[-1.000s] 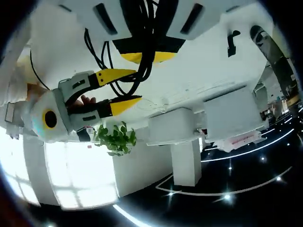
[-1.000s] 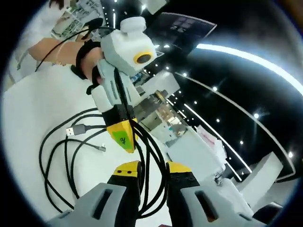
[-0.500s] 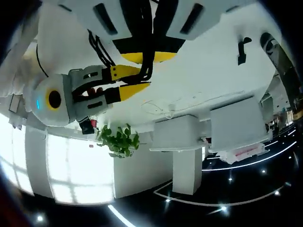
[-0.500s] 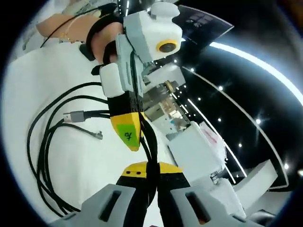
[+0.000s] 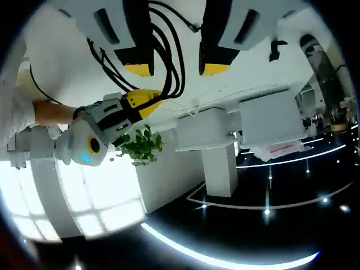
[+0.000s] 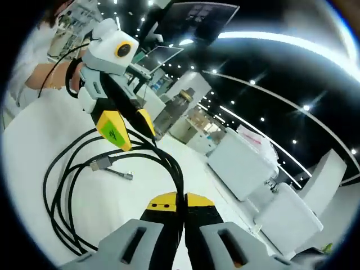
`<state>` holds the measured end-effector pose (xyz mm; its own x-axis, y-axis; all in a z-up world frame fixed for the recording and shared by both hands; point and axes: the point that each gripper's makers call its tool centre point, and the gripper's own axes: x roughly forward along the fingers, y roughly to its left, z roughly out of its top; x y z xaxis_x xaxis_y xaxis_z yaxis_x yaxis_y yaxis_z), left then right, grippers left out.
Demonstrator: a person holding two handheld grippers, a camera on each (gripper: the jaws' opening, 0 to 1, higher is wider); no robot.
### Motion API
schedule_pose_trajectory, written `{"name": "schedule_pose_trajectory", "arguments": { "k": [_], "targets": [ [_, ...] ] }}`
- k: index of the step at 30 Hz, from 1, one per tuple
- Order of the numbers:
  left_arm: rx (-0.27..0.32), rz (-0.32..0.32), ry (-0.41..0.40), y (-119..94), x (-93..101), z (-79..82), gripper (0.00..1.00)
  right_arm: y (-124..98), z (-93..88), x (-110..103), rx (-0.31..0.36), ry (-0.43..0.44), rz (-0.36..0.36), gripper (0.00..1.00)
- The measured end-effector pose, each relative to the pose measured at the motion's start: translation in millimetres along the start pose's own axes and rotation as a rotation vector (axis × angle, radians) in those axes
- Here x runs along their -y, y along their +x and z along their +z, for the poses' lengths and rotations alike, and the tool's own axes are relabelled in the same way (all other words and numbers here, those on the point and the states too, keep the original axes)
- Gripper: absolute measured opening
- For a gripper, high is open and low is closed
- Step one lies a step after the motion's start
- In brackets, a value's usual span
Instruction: Coil the Type-C to USB data cable on the desktop and secure it with Velcro straps.
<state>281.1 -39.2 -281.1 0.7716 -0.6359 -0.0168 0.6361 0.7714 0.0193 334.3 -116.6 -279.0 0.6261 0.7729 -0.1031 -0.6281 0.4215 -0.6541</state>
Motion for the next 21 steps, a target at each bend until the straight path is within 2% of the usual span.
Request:
{"name": "schedule_pose_trajectory", "arguments": {
  "k": [2,4,7,10,12,14,16,18,20,21],
  "targets": [
    [0.02,0.012,-0.06,-7.1,-9.3,-3.4,0.37,-5.8,8.7,12.3,0.04,0.018,-0.036,0.02],
    [0.037,0.041,-0.136,-11.8,-23.0,-8.8,0.4,-13.1,20.0,21.2,0.072,-0.001,-0.07,0.02],
    [0.041,0.036,-0.226,-15.0,-32.1,-15.4,0.4,-15.3,24.7,20.9,0.077,-0.003,-0.072,0.02],
    [0.034,0.039,-0.221,-16.3,-33.4,-17.0,0.39,-11.1,17.1,17.9,0.058,0.018,-0.053,0.02],
    [0.022,0.035,-0.217,-15.0,-29.4,-18.9,0.39,-6.7,7.0,12.3,0.03,0.076,-0.018,0.02],
    [0.019,0.027,-0.198,-13.7,-23.9,-18.0,0.39,-3.1,0.3,12.2,0.022,0.115,-0.013,0.02],
    [0.048,-0.007,-0.186,-11.4,-18.2,-7.5,0.39,-1.0,-4.0,12.0,0.015,0.143,0.002,0.02],
    [0.098,-0.056,-0.172,-7.5,-9.8,11.4,0.39,0.9,-7.5,10.9,-0.001,0.144,0.006,0.02],
    [0.109,-0.075,-0.158,-1.2,-2.6,21.1,0.42,1.8,-8.4,9.9,-0.008,0.134,0.0,0.02],
    [0.101,-0.078,-0.112,4.8,-0.8,23.2,0.44,1.8,-7.6,8.5,-0.012,0.127,0.0,0.02]
  ]
}}
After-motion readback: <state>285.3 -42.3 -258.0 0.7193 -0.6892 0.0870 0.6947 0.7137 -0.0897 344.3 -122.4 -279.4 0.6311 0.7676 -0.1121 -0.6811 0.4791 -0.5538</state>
